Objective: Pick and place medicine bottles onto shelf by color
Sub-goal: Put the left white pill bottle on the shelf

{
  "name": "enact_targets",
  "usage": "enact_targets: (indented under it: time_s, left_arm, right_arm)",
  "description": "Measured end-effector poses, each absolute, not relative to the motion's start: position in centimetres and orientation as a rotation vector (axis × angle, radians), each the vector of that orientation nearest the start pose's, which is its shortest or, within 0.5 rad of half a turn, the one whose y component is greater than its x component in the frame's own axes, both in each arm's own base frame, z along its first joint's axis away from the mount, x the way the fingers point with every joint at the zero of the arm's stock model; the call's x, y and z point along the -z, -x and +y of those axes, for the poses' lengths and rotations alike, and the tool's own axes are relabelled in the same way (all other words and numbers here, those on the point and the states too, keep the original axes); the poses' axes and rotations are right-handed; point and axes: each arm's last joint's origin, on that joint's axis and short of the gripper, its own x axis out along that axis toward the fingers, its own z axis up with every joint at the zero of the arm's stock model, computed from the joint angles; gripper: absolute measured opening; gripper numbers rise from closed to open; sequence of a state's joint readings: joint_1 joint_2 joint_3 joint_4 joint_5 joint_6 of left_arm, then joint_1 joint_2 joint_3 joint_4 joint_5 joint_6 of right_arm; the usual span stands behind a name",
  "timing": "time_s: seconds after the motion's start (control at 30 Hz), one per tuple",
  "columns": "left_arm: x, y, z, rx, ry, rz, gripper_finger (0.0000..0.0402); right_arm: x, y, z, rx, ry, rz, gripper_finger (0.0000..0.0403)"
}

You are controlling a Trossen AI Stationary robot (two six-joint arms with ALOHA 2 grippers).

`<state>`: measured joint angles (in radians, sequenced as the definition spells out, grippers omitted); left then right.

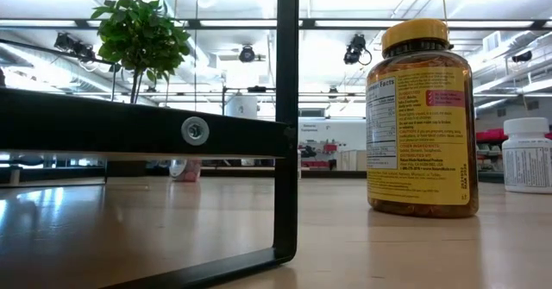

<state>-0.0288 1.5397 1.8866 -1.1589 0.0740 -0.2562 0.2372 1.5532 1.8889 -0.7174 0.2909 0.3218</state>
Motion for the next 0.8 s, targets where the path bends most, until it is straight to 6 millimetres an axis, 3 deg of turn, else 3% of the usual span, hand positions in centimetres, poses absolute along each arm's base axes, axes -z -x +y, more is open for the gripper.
enact_targets:
  time_s: [0.3,0.8]
  left_arm:
    - [-43.8,-29.0,-1.1,0.003,0.258,0.797,0.0187]
    - [-44.1,-29.0,-2.2,0.087,0.224,0.778,0.0187]
  right_arm:
    - [-43.8,-34.8,6.5,0.105,-0.254,0.449,0.0303]
    - [-43.2,-35.4,5.8,0.124,-0.281,0.461,0.0302]
